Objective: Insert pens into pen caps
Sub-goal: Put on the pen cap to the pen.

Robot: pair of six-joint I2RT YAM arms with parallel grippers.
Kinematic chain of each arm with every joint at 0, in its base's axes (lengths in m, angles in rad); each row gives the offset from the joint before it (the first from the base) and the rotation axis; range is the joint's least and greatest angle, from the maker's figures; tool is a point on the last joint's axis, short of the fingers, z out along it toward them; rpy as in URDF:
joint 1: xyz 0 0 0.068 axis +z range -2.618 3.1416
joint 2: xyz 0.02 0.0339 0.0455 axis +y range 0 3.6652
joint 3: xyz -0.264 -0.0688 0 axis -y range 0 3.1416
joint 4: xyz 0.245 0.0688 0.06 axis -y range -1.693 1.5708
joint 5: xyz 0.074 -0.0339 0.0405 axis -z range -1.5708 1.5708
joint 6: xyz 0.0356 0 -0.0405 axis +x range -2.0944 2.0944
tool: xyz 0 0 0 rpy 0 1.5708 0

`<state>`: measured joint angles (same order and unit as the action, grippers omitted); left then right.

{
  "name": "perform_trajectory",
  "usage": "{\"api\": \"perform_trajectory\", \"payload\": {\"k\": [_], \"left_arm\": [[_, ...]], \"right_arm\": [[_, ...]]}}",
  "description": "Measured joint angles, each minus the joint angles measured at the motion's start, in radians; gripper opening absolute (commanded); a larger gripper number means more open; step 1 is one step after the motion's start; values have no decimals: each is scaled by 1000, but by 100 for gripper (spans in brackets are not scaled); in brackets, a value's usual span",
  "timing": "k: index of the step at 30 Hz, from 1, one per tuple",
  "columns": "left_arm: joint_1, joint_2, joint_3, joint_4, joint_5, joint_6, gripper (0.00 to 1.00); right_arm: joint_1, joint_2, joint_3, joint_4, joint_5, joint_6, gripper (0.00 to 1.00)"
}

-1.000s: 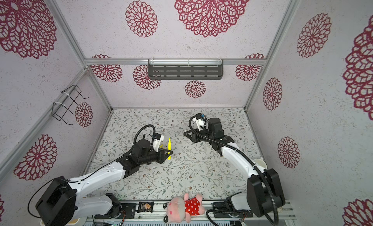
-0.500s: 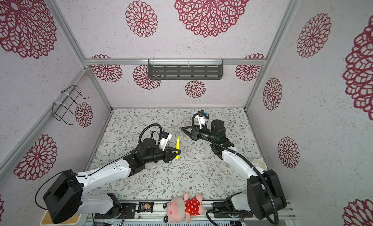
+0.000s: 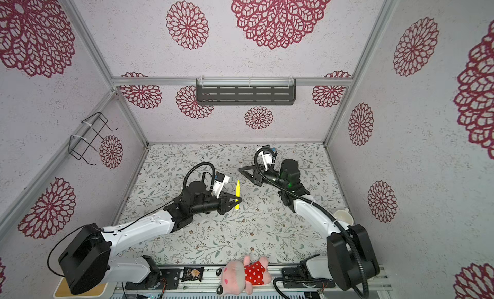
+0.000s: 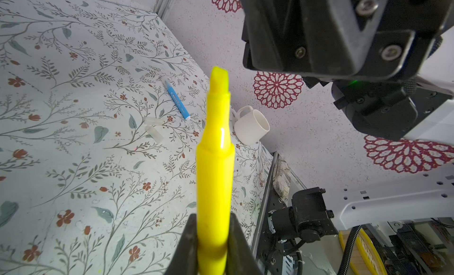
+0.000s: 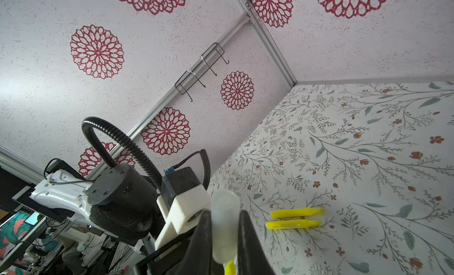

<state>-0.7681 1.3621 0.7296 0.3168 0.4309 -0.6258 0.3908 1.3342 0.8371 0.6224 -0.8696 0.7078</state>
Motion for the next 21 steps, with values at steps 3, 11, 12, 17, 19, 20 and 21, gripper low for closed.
{"api": "perform_trajectory", "payload": {"k": [3,11,12,17,19,20,21], "left_arm": [[0,0,3,0,5,0,0],[0,0,3,0,6,0,0],[0,0,3,0,6,0,0],[0,0,3,0,5,0,0],[0,0,3,0,5,0,0],[0,0,3,-1,5,0,0],[0,0,3,-1,5,0,0]], "right_arm": [[1,0,0,-13,0,-8,0],[12,0,0,-71,0,-39,0],[14,0,0,-77,0,-43,0],[26,0,0,-97,0,-58,0],[32,0,0,-100,0,-61,0],[34,0,0,-101,0,-62,0],[38,0,0,-104,0,-63,0]]}}
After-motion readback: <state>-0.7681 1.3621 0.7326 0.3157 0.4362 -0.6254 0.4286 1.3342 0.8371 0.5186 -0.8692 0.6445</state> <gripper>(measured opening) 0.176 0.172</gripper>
